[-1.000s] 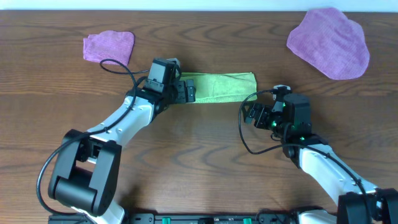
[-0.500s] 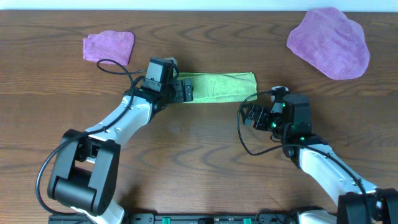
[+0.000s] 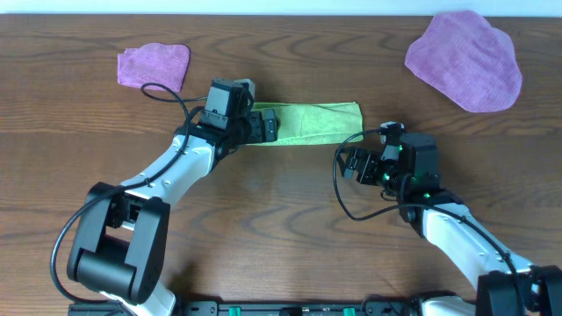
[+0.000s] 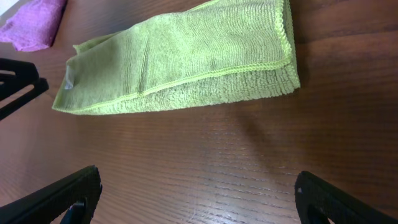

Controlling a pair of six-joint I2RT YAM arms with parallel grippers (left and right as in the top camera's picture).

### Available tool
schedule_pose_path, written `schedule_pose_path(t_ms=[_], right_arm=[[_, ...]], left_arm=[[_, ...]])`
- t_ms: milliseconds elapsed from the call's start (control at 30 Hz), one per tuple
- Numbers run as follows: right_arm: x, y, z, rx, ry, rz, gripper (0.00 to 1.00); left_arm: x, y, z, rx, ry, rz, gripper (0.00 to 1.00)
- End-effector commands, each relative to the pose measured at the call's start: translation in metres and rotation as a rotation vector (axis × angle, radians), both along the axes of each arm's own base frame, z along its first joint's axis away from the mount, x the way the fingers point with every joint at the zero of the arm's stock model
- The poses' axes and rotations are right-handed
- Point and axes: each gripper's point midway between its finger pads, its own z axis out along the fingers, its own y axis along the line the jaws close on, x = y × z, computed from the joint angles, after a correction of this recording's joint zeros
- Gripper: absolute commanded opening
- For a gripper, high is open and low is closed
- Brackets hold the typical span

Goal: Fold the cloth

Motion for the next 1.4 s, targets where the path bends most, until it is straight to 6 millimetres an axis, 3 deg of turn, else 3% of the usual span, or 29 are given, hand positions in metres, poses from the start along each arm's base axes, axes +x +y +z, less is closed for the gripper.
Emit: schedule_pose_path(t_ms=[0,100,400,467,567,633,800,900,1100,1367], right_arm=[[0.004,0.003,0.007,0.008,-0.019,0.022,0.99],[0.005,0.003,0.007,0.008,-0.02,0.022,0.99],[0.004,0.003,0.007,0.007,-0.019,0.023,0.99],[0.004,0.003,0.007,0.008,-0.019,0.022,0.99],[0.004,0.003,0.007,0.008,-0.019,0.022,0.99],[0.004,0.003,0.007,0.008,-0.019,0.023,0.99],[0.002,0.008,0.008,0.026,-0.013,0.045,0.99],[0.001,0.009,0.008,0.026,-0.013,0.05,0.99],[-0.001,0.009,0.006,0.013,-0.011,0.063,0.99],[-0.002,0.009,0.005,0.008,-0.01,0.067,0.99]], left_arm=[[0.008,-0.007,0.007,-0.018,-0.041,-0.04,0.9],[0.012,-0.011,0.002,-0.03,-0.05,-0.049,0.97],[0.002,-0.012,-0.03,-0.02,0.046,-0.064,0.93],[0.001,-0.01,-0.032,-0.011,0.047,-0.064,0.85],[0.003,-0.009,-0.032,-0.004,0.04,-0.06,0.59],[0.003,-0.009,-0.032,-0.004,0.04,-0.06,0.48],[0.008,-0.003,-0.034,0.029,0.025,-0.031,0.36],[0.014,0.001,-0.032,0.043,0.002,-0.012,0.08],[0.022,0.003,-0.027,0.02,-0.019,0.023,0.06],[0.019,0.002,-0.028,0.008,0.001,0.026,0.06]])
